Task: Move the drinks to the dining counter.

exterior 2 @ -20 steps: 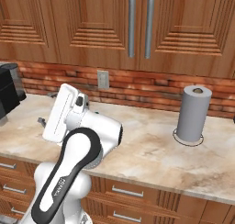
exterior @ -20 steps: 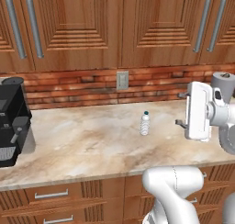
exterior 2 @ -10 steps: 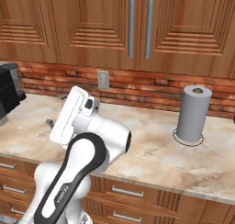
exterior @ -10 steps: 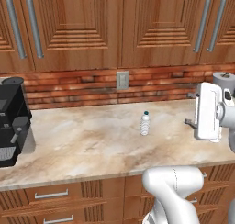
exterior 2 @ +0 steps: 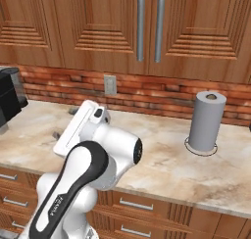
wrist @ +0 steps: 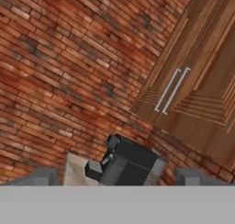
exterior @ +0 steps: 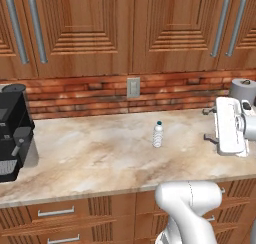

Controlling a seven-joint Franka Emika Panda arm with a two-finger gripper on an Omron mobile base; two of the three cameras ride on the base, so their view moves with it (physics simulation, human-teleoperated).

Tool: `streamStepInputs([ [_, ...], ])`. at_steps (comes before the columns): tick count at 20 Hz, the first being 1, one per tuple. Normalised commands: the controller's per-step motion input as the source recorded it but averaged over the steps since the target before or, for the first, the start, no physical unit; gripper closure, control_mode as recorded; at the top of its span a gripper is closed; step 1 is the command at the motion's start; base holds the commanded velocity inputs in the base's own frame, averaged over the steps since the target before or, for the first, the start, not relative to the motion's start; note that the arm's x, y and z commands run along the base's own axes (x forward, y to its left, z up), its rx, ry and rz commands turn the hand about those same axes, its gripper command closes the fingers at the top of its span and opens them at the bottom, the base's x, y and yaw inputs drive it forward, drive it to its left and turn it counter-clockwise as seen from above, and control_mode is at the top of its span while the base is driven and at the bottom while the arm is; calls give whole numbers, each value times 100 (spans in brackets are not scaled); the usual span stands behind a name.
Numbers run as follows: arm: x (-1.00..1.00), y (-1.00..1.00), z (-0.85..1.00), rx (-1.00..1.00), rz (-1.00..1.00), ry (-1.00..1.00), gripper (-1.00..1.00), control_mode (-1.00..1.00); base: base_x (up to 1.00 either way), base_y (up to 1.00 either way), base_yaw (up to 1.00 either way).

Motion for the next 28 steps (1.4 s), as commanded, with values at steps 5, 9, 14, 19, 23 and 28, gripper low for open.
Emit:
streamStepInputs([
  [5, 11, -2, -19, -10, -5, 33, -100, -100, 0, 0, 0],
  [9, 5, -1, -16, -6, -5, 19, -100, -100, 0, 0, 0],
  [14, 1, -8, -10, 0, -3, 10, -100, -100, 0, 0, 0],
  [19, 14, -8, -15, 0, 0, 1, -100, -100, 0, 0, 0],
  [23, 34, -3, -22, 0, 0, 0, -100, -100, 0, 0, 0],
  [28, 37, -12, -22, 0, 0, 1, -100, -100, 0, 0, 0],
])
